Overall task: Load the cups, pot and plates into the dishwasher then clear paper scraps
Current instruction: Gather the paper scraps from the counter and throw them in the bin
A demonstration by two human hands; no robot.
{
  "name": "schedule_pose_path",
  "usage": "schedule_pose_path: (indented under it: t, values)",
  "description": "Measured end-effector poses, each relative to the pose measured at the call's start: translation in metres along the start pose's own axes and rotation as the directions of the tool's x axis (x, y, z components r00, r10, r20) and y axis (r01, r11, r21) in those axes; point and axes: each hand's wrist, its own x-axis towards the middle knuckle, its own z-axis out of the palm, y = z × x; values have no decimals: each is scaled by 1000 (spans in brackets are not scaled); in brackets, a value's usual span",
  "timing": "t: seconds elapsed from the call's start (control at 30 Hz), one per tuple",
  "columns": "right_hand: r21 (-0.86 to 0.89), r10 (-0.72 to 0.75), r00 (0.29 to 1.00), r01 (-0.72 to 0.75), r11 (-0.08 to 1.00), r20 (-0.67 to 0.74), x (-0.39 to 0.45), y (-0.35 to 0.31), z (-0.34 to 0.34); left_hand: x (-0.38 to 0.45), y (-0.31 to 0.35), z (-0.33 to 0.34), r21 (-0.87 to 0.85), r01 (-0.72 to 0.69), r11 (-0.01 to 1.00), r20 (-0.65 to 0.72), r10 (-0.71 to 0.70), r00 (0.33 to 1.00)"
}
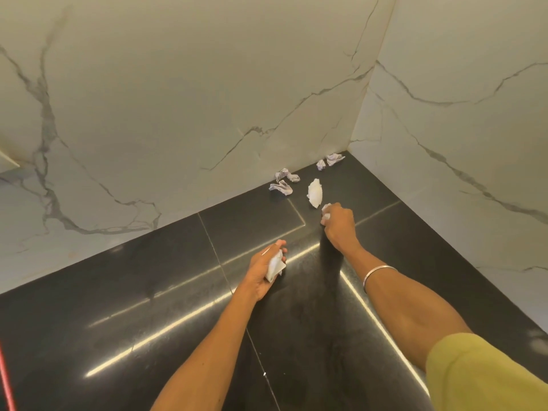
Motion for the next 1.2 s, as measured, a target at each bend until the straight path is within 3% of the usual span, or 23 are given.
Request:
schedule_pose_path:
  t: [0.2, 0.47, 0.6, 0.77, 0.87, 0.97, 1.2]
  values:
    - [226, 166, 985, -173, 959, 52, -44, -3, -17, -7, -5, -1, -1, -18, 1000, -26, 18, 999]
    - [420, 243, 960, -281, 863, 142, -111, -34, -10, -23, -8, -2, -39, -40, 998, -75, 37, 997]
    - [523, 190, 965, -258, 812, 181, -129, -59, -6, -33, -11, -7, -64, -56, 996, -55, 52, 997]
    - [641, 23, 989, -114, 759, 149, -137, -91, -18, -45, -11, -10, -100, -61, 993, -36, 58, 998]
    - [641, -20, 977, -123, 757, 211, -140, -101, -16, -50, -11, -13, -182, -37, 983, 14, 40, 999]
    - [552, -44, 959, -124, 824, 282, -142, -108, -3, -56, -12, -20, -170, -44, 984, 84, 59, 995]
    - [455, -62, 983, -24, 890, 173, -144, -115, 16, -65, -14, -25, -146, -47, 988, 35, 52, 998]
